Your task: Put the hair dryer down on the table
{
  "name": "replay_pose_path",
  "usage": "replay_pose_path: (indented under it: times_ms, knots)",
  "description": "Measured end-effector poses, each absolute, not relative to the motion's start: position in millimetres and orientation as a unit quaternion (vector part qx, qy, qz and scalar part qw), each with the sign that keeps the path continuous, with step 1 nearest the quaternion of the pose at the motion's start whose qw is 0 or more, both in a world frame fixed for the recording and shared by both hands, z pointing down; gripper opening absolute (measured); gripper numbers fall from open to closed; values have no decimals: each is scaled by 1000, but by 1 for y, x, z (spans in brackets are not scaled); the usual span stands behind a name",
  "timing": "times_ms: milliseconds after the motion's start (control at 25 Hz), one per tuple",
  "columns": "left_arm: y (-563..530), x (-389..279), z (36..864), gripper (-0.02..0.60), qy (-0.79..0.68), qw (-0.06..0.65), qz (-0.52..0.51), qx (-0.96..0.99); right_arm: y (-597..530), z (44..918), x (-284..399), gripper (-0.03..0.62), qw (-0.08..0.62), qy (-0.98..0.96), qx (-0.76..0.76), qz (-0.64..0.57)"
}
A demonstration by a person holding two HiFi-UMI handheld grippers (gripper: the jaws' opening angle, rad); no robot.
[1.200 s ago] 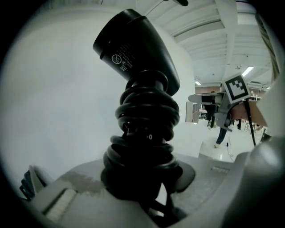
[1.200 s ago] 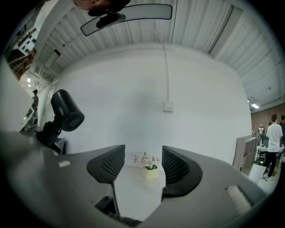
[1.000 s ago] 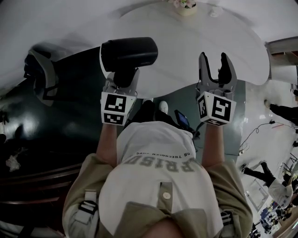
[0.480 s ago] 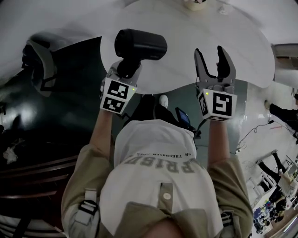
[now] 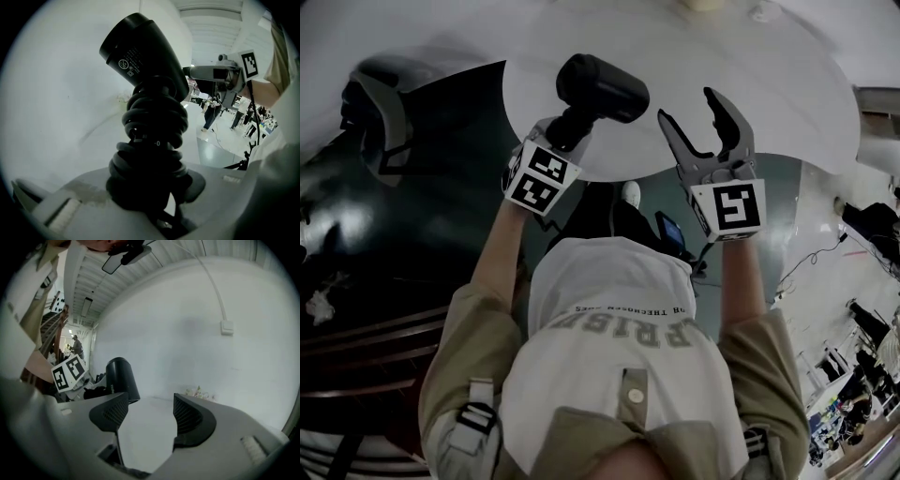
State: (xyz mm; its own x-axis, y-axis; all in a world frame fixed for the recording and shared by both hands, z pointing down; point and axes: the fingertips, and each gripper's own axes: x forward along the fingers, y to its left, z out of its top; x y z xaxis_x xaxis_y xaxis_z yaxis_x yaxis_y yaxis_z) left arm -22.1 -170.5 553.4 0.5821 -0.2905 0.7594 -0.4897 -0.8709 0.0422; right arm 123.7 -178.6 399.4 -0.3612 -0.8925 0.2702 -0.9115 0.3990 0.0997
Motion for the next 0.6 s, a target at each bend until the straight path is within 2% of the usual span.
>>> replay_pose_path:
  times_ms: [280, 600]
  knots:
    - [-167, -25, 573, 110, -200, 139, 431, 869, -174, 426, 89, 336, 185, -857, 480, 43]
    - [-161, -22, 593, 110, -166, 153, 475, 850, -179, 462, 78, 357, 224, -864, 447, 62]
